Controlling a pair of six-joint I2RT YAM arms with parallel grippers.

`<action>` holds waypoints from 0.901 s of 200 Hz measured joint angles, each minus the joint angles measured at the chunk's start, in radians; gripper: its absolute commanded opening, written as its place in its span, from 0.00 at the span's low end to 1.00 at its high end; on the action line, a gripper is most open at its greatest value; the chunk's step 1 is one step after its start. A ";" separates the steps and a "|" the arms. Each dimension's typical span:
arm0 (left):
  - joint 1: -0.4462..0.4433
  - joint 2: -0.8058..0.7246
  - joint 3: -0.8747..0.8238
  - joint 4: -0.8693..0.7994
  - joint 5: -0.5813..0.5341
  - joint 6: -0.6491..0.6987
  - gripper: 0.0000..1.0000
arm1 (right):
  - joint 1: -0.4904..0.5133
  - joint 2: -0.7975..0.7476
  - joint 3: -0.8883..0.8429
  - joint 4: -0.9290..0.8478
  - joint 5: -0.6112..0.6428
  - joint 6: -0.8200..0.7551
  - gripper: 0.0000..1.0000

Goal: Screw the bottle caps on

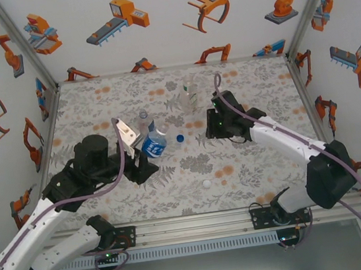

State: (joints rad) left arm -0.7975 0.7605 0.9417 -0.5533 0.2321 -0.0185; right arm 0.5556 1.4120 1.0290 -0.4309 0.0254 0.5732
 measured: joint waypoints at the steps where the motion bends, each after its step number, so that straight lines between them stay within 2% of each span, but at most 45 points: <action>1: 0.000 -0.001 0.000 0.000 -0.001 0.000 0.00 | -0.002 0.002 0.000 -0.002 0.000 0.000 0.41; 26: 0.000 -0.019 -0.003 -0.008 -0.008 -0.010 0.00 | -0.008 0.024 0.006 -0.065 0.001 0.004 0.38; 46: 0.000 -0.036 -0.003 -0.010 -0.017 -0.019 0.00 | 0.029 0.018 0.006 -0.131 0.001 0.019 0.38; 119: 0.000 -0.073 -0.050 0.003 -0.061 -0.060 0.00 | 0.328 -0.081 -0.041 -0.269 0.019 0.204 0.38; 180: 0.000 -0.068 -0.061 0.027 -0.078 -0.078 0.00 | 0.452 -0.069 -0.101 -0.256 0.059 0.381 0.39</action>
State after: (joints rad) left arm -0.7975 0.6926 0.8806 -0.5259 0.1543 -0.0967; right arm 1.0080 1.3434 0.9279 -0.6872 0.0845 0.9539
